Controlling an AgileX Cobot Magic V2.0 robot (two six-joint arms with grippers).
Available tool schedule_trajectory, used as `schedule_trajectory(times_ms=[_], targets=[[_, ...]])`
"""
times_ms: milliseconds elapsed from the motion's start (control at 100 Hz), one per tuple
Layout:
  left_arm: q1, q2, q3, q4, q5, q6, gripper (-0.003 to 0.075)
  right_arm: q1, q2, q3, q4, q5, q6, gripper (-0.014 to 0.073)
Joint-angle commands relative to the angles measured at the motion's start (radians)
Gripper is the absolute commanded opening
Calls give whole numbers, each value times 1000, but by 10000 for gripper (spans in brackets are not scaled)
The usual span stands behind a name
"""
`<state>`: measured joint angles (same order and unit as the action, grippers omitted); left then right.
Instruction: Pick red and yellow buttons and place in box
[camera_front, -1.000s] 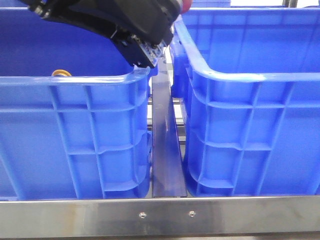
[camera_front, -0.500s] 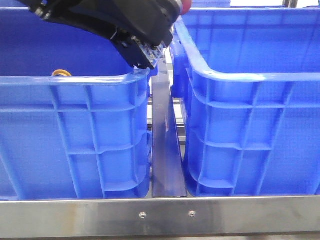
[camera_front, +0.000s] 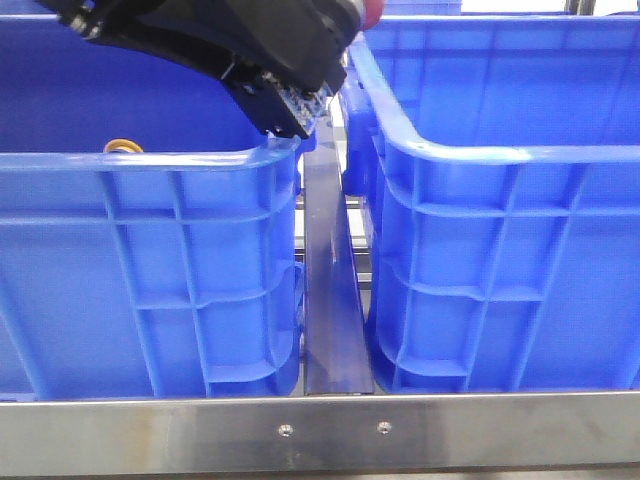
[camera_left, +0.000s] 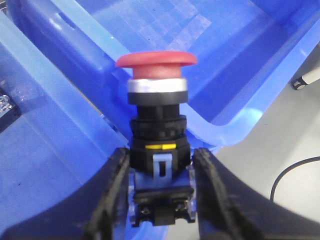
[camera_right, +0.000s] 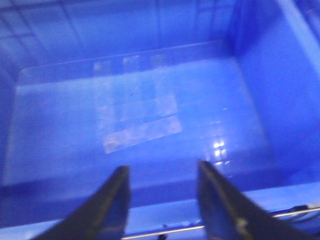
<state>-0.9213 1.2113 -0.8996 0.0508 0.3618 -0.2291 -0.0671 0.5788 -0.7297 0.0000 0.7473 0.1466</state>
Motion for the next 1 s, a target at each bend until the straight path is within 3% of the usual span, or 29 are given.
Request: schedule_trajectory(times_ms=[0,190,530,670,990], targets=[[-8,-23,-30,-9,-68,-4,115,-2,63,-75,72,-29,-30,454],[-8,-23,-30,-9,-68,-4,114,12,142,-149,360,6,-187,453],[-8,-23,-30,-9,-68,-4,115,138,325,-229,905,62,-427,453],[-8,-23,-30,-9,-68,-4,115,201,416,-252,991,64,-459,454],[-8,-23,-30,-9,-72,-4,115,364,601,-332,1013,46,-459,497]])
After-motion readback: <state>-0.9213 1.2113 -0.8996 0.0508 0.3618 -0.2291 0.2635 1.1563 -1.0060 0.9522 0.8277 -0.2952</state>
